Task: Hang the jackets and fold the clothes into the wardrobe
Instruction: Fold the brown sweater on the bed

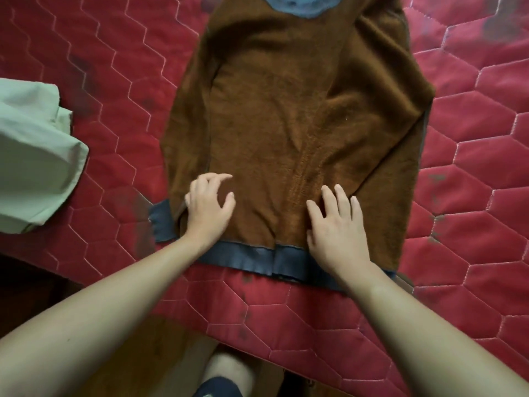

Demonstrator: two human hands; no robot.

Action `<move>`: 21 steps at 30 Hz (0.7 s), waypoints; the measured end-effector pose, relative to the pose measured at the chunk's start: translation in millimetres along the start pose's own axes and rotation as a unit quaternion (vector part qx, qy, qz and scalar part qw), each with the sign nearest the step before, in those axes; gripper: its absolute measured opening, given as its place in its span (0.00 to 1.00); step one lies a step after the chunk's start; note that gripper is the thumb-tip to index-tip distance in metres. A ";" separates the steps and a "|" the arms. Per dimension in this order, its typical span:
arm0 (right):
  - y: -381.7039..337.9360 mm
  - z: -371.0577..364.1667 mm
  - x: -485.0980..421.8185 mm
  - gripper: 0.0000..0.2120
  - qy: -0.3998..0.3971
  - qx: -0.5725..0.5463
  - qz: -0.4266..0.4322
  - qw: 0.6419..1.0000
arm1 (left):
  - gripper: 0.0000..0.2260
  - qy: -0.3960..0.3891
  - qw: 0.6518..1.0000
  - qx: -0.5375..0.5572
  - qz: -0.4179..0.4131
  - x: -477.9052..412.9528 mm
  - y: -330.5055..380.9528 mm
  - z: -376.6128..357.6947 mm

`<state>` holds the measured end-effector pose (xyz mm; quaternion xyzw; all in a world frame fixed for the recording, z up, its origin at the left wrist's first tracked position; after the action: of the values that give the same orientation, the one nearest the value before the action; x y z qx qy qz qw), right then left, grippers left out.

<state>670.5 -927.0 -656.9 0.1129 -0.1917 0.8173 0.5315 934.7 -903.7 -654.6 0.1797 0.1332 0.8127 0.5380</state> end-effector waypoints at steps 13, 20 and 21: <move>-111.1 52.8 -135.5 0.23 -0.156 0.014 0.122 0.980 | 0.46 -0.083 0.968 0.070 0.227 -38.9 -120.0 36.6; -167.3 84.1 -229.2 0.18 -0.083 0.061 0.196 0.975 | 0.38 -0.082 0.950 0.116 0.277 -64.0 -136.6 37.0; -176.2 87.8 -241.0 0.19 -0.074 0.070 0.209 0.973 | 0.38 -0.099 0.947 0.116 0.283 -67.6 -137.8 35.3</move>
<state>928.2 -1100.3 -637.4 0.1669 -0.1922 0.9110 0.3244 1088.1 -912.0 -689.3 0.3509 0.1162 0.8886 0.2716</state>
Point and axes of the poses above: each hand's wrist, its own x-axis away from the middle knuckle, its own z-axis out of the back of the hand, y = z × x, the point moved 3 cm from there along -x, towards the middle knuckle
